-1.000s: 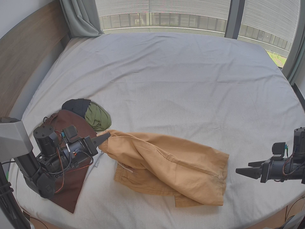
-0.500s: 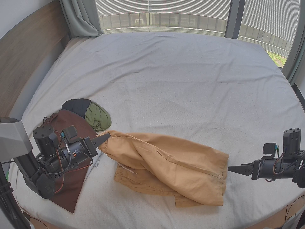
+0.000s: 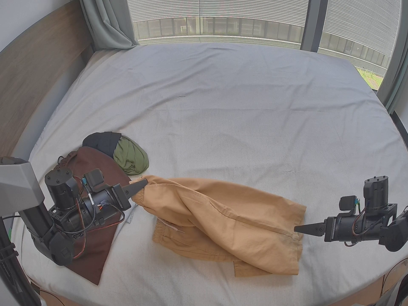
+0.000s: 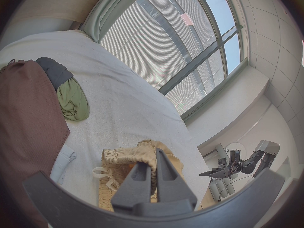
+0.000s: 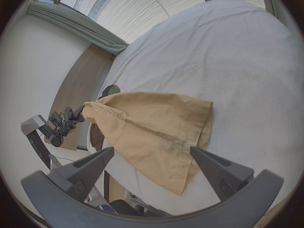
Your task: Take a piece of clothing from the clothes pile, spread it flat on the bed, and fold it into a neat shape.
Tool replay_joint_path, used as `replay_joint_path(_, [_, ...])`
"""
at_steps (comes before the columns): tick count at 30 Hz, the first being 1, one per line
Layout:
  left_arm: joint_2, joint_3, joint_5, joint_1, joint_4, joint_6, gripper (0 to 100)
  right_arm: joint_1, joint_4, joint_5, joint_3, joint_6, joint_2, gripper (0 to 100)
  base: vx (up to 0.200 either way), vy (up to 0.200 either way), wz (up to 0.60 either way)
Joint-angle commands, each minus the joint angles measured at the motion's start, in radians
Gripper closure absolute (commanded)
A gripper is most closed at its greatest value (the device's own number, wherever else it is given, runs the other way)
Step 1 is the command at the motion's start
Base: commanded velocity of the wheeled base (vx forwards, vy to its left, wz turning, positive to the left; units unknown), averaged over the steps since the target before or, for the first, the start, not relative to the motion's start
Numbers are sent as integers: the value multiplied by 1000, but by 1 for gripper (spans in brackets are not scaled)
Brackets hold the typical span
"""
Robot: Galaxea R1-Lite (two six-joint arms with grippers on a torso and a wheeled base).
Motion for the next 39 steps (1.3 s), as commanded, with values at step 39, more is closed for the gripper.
replay_joint_path(39, [-1,-1,2,0,0,2,100,2,-306,-1,21,77,403,0,0,0,0])
